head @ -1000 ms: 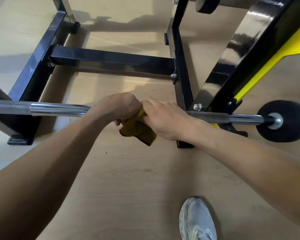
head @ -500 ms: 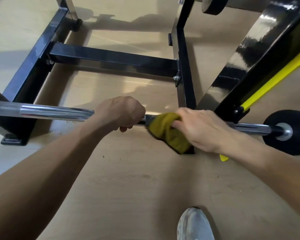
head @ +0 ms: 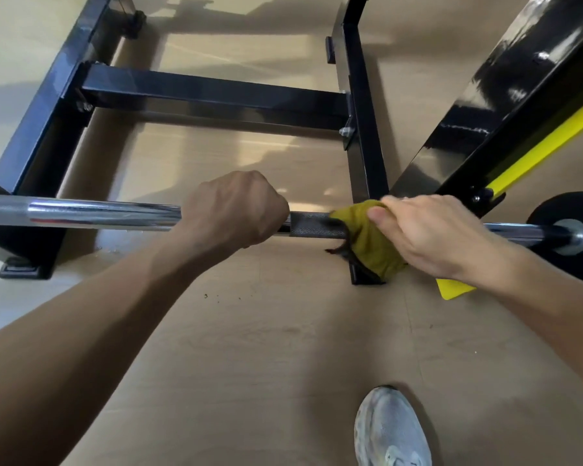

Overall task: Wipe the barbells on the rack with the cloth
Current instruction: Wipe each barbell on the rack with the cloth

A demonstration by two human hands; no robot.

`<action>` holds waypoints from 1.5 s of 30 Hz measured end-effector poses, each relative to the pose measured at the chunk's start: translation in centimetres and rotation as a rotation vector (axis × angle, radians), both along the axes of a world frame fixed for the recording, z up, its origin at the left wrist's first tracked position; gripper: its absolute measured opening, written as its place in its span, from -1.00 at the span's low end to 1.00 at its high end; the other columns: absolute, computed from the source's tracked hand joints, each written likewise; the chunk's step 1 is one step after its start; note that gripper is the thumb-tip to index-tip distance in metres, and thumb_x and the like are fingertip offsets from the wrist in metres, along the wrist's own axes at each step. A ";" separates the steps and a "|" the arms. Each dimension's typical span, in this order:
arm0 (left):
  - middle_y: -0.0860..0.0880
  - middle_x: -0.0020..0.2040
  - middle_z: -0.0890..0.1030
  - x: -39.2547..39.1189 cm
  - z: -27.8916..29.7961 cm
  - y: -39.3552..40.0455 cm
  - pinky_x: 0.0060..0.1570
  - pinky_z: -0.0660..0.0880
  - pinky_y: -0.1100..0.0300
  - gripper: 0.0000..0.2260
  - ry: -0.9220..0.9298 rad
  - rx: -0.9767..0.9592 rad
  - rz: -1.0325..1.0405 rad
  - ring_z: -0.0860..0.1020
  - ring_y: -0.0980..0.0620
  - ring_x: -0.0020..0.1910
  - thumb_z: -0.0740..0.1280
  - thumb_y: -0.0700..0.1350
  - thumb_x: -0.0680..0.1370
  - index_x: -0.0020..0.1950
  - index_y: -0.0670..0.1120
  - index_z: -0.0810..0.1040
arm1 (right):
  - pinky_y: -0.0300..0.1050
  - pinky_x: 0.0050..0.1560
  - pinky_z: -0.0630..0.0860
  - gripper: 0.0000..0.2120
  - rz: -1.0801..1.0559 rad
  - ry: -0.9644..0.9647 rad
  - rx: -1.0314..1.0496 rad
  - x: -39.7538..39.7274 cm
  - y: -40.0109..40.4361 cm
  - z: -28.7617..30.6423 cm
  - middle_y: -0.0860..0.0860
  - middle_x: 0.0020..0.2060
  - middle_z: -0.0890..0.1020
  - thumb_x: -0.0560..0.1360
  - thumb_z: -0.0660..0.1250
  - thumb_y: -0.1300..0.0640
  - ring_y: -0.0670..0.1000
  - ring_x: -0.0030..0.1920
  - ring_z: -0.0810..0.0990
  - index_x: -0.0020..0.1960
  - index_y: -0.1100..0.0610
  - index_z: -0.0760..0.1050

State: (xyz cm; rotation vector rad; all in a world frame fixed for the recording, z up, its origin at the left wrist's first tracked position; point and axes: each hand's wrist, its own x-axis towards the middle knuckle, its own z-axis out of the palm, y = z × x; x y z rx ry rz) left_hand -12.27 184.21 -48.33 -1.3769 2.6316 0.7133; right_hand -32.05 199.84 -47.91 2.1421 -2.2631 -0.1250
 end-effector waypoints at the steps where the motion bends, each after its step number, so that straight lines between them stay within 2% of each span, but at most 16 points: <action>1: -0.08 -0.42 0.52 0.0 0.0 0.0 -0.36 0.37 0.15 -0.72 0.015 0.011 -0.012 0.48 -0.08 -0.42 0.21 -0.09 0.53 -0.35 -0.14 0.49 | -0.08 -0.25 0.27 -0.46 0.026 -0.072 0.009 1.3 -1.3 -0.1 -0.01 -0.24 0.57 0.55 -0.31 -0.27 0.08 -0.22 0.58 -0.03 -0.01 0.35; 3: -0.05 -0.43 0.52 0.0 0.1 -0.2 -0.37 0.40 0.15 -0.65 0.035 0.048 -0.047 0.47 -0.03 -0.45 0.19 -0.02 0.61 -0.32 -0.13 0.49 | -0.13 -0.28 0.38 -0.52 0.086 -0.255 0.057 3.9 -4.0 -0.3 -0.10 -0.31 0.50 0.59 -0.27 -0.27 -0.10 -0.33 0.50 -0.07 -0.04 0.33; 5: -0.04 -0.43 0.55 0.4 0.1 -0.4 -0.36 0.43 0.16 -0.60 0.046 0.086 -0.054 0.49 0.01 -0.46 0.17 0.05 0.65 -0.29 -0.14 0.51 | -0.16 -0.31 0.40 -0.54 0.159 -0.357 0.041 5.8 -5.5 -0.3 -0.12 -0.34 0.46 0.61 -0.17 -0.27 -0.13 -0.36 0.48 -0.07 0.00 0.35; 10: -0.04 -0.46 0.58 0.6 0.1 -0.6 -0.31 0.42 0.12 -0.61 0.007 0.057 -0.022 0.52 -0.05 -0.43 0.15 0.03 0.61 -0.30 -0.15 0.52 | -0.22 -0.26 0.35 -0.43 0.231 -0.161 -0.023 2.3 -2.2 -0.9 -0.16 -0.08 0.50 0.55 0.04 -0.36 -0.07 -0.20 0.56 0.29 0.07 0.36; 12: -0.05 -0.46 0.57 0.6 0.2 -0.4 -0.32 0.39 0.12 -0.61 -0.011 0.048 -0.028 0.51 -0.06 -0.42 0.14 0.02 0.60 -0.31 -0.15 0.52 | -0.22 -0.30 0.33 -0.44 0.163 -0.022 -0.063 0.0 0.2 -0.8 -0.06 -0.05 0.61 0.54 0.05 -0.35 -0.01 -0.16 0.64 0.25 0.08 0.40; 14: -0.08 -0.43 0.57 0.4 0.2 -0.3 -0.32 0.38 0.11 -0.63 -0.021 0.024 -0.021 0.52 -0.10 -0.39 0.15 0.00 0.58 -0.34 -0.15 0.52 | -0.16 -0.33 0.31 -0.39 0.055 0.051 -0.074 -1.5 1.8 -0.5 -0.02 -0.09 0.63 0.52 -0.05 -0.38 0.04 -0.17 0.63 0.17 0.09 0.41; 17: -0.11 -0.37 0.51 0.0 0.4 0.2 -0.32 0.35 0.10 -0.76 -0.017 -0.040 0.021 0.48 -0.13 -0.37 0.17 -0.08 0.51 -0.33 -0.13 0.45 | -0.09 -0.28 0.35 -0.34 0.015 0.012 -0.035 -1.0 1.1 -0.2 -0.03 -0.11 0.62 0.48 -0.14 -0.42 0.07 -0.18 0.60 0.13 0.08 0.41; 19: -0.11 -0.39 0.52 -0.2 0.6 0.4 -0.34 0.34 0.13 -0.81 -0.021 -0.016 0.027 0.49 -0.11 -0.38 0.19 -0.12 0.47 -0.32 -0.13 0.47 | -0.10 -0.22 0.34 -0.32 0.051 -0.100 0.007 1.0 -1.2 -0.3 -0.05 -0.09 0.61 0.47 -0.12 -0.43 0.07 -0.15 0.60 0.20 0.06 0.40; 23: -0.06 -0.44 0.59 0.1 0.7 0.0 -0.30 0.42 0.14 -0.69 -0.012 0.110 -0.008 0.54 -0.06 -0.41 0.17 -0.03 0.55 -0.30 -0.16 0.52 | -0.12 -0.20 0.38 -0.42 0.156 -0.195 0.013 5.2 -4.8 -1.2 -0.12 -0.19 0.50 0.52 0.02 -0.40 -0.03 -0.25 0.50 0.17 0.06 0.41; 27: -0.05 -0.46 0.57 0.3 0.4 -0.4 -0.34 0.38 0.14 -0.62 -0.017 0.091 -0.032 0.51 -0.03 -0.43 0.14 0.01 0.61 -0.32 -0.15 0.50 | -0.15 -0.22 0.47 -0.41 0.182 -0.172 -0.019 3.4 -2.6 -1.0 -0.02 -0.04 0.61 0.54 0.04 -0.36 0.01 -0.15 0.61 0.29 0.10 0.36; 30: -0.01 -0.53 0.53 0.2 0.3 -0.5 -0.37 0.32 0.15 -0.60 -0.039 0.078 -0.036 0.49 -0.02 -0.46 0.14 0.00 0.62 -0.34 -0.14 0.50 | -0.22 -0.41 0.25 -0.40 -0.021 -0.060 -0.062 0.9 0.2 -0.6 -0.05 -0.21 0.55 0.53 -0.13 -0.39 -0.02 -0.28 0.51 0.07 0.07 0.40; 34: -0.07 -0.46 0.58 -0.1 0.2 -0.4 -0.32 0.42 0.11 -0.69 -0.052 0.062 -0.009 0.53 -0.09 -0.41 0.18 -0.05 0.55 -0.30 -0.16 0.55 | -0.17 -0.45 0.16 -0.39 -0.164 -0.016 -0.072 0.1 1.1 -0.3 -0.04 -0.39 0.47 0.52 -0.28 -0.38 0.05 -0.37 0.46 -0.21 0.03 0.32; 37: -0.09 -0.42 0.59 -0.4 0.4 0.1 -0.32 0.42 0.13 -0.74 -0.078 0.099 -0.014 0.52 -0.06 -0.42 0.19 -0.10 0.53 -0.29 -0.16 0.55 | -0.21 -0.43 0.13 -0.44 -0.068 -0.149 0.037 2.2 -1.6 0.1 -0.12 -0.40 0.41 0.44 -0.23 -0.44 0.01 -0.35 0.44 -0.21 -0.07 0.33; 41: -0.03 -0.50 0.57 -0.1 0.5 -0.2 -0.35 0.38 0.16 -0.66 -0.055 0.110 -0.016 0.49 -0.03 -0.48 0.20 -0.02 0.56 -0.34 -0.16 0.54 | -0.10 -0.25 0.38 -0.25 0.107 -0.209 0.059 5.7 -5.6 -0.7 -0.16 -0.29 0.48 0.40 -0.09 -0.54 -0.03 -0.27 0.52 0.19 0.00 0.45; 43: -0.01 -0.52 0.56 0.2 0.3 -0.3 -0.35 0.38 0.15 -0.61 -0.041 0.090 -0.023 0.50 -0.02 -0.46 0.17 0.03 0.59 -0.32 -0.16 0.54 | -0.11 -0.22 0.37 -0.34 0.128 -0.191 0.049 5.7 -5.2 -1.0 -0.14 -0.22 0.51 0.46 0.06 -0.47 -0.03 -0.23 0.51 0.24 0.03 0.42; 45: -0.05 -0.45 0.58 0.3 0.0 -0.3 -0.31 0.44 0.10 -0.60 -0.032 0.049 -0.050 0.51 -0.05 -0.41 0.13 0.04 0.62 -0.28 -0.15 0.53 | -0.17 -0.28 0.27 -0.53 0.054 -0.216 0.084 4.5 -3.8 -0.7 -0.16 -0.25 0.47 0.47 0.24 -0.36 -0.07 -0.25 0.47 0.11 0.00 0.41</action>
